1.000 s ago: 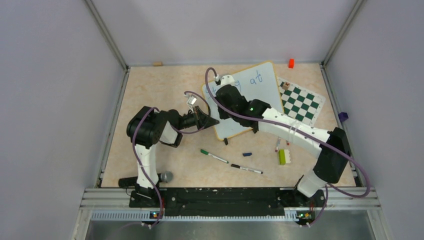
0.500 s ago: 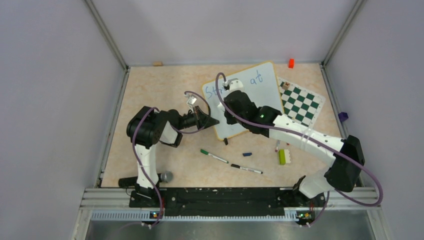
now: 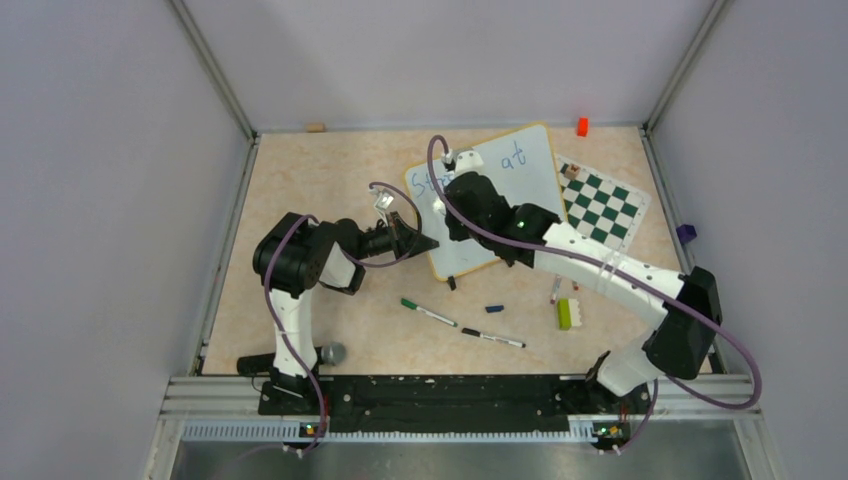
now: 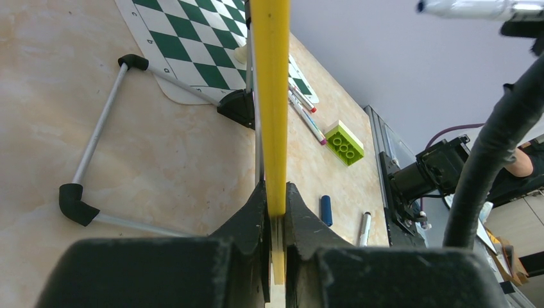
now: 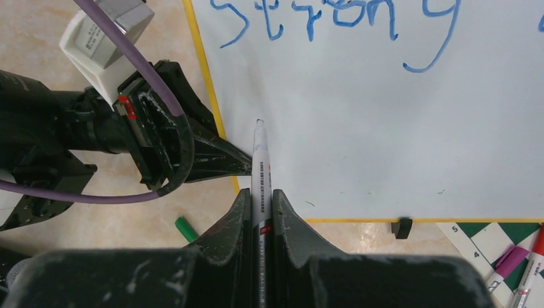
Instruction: Write a sentence on the whiteboard
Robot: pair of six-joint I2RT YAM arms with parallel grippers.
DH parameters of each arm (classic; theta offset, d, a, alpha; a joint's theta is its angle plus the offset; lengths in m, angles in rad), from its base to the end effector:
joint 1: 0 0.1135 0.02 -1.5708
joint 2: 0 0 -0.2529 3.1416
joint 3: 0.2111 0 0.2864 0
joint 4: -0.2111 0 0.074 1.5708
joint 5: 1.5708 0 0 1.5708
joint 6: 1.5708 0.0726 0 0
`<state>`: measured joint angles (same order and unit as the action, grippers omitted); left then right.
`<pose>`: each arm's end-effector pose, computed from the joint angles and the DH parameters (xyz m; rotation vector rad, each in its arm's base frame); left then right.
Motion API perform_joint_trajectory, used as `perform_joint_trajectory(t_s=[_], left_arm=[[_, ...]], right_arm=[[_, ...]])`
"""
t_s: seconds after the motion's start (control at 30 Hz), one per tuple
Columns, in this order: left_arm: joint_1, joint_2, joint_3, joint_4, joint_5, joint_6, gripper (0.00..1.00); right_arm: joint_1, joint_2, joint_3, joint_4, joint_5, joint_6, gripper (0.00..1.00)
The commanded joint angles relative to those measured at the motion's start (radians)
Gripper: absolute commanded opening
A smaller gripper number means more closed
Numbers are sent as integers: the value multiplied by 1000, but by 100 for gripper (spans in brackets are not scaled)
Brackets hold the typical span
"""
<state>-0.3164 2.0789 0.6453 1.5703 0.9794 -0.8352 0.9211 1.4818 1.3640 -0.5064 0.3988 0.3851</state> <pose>0.3179 -0.1675 0.0808 0.4930 1.6561 -1.5798 0.2626 0.2991 0.3097 -0.3540 2.1278 0.3233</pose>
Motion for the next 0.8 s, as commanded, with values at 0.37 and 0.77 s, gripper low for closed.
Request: perform_joint_trajectory(t_s=[0.37, 0.77], left_arm=[[-39, 5, -7, 50, 68, 71, 0], [-40, 1, -8, 50, 69, 73, 0]], right_arm=[[10, 114, 86, 23, 17, -15, 0], [10, 191, 127, 27, 55, -16, 0]])
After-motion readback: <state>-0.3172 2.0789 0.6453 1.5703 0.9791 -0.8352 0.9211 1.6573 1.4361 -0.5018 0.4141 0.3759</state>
